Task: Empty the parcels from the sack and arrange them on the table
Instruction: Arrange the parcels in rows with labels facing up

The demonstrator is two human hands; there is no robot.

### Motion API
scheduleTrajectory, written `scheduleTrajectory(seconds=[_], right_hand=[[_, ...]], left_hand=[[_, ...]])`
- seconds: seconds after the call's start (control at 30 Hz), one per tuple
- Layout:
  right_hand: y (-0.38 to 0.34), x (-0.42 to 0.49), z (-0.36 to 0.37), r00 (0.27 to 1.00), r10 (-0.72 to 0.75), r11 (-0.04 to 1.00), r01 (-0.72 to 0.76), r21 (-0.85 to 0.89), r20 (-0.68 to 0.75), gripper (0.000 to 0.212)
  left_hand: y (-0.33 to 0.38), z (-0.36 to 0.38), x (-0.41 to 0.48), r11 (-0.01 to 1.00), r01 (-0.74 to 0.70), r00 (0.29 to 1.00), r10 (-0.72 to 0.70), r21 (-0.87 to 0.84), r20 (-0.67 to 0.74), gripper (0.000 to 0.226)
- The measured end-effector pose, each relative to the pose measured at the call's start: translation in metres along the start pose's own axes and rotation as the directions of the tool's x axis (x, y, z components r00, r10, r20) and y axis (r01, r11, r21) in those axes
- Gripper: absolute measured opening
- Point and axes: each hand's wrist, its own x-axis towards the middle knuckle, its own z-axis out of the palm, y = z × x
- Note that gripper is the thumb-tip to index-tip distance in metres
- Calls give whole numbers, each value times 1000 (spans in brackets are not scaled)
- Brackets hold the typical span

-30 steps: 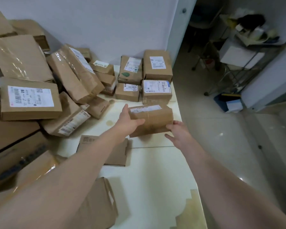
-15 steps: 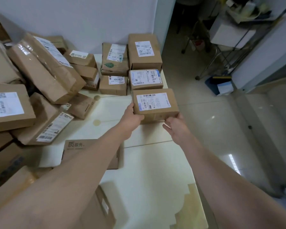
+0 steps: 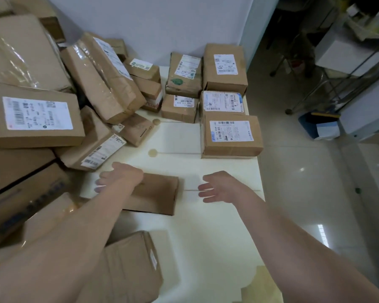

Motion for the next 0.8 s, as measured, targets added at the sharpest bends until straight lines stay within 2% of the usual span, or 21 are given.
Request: scheduleTrajectory(seconds=[0.03,0.1,0.17,0.23,0.27,0.33,0.43,0.53,0.6,0.7,0.8], right_hand=[[1,1,12,998,11,999,-8,-43,55,21],[2,1,33,994,16,992,-3,-125,104,37],[0,-5,44,996,0,989,13,-144,90,41],[-6,-14,37,1000,-11,992,13,-126,13,38],[-9,-16,28,999,-15,996,12,-92,-37,37],[-13,-20,7,990,-25,1000,26,5,-139,41],[-16,-28,-21,946,-33,991,73,114,-323,47],[-16,-40,-41,894,-22,965,136,225,-447,44],[-10,-42,-51,840,-28,926,226,303,-541,34],[8,-39,-62,722,-62,882,362,301,-689,13],[33,-35,-67,699,-34,861,383,334,-714,25]], left_hand=[[-10,0,2,1000,9,999,-9,-7,46,70],[-14,3,2,997,-82,991,83,-10,104,61],[-8,0,-6,987,-126,986,136,-100,98,51],[6,-5,-19,957,-104,988,130,-269,79,52],[12,-5,-26,915,-75,989,119,-397,87,58],[27,-4,-33,837,-85,992,124,-540,37,70],[52,3,-51,817,-132,987,163,-561,6,72],[70,11,-71,797,-127,986,167,-590,13,70],[78,22,-79,759,-76,981,171,-646,86,63],[82,46,-89,666,70,940,206,-743,273,52],[76,64,-104,664,163,865,259,-730,429,39]])
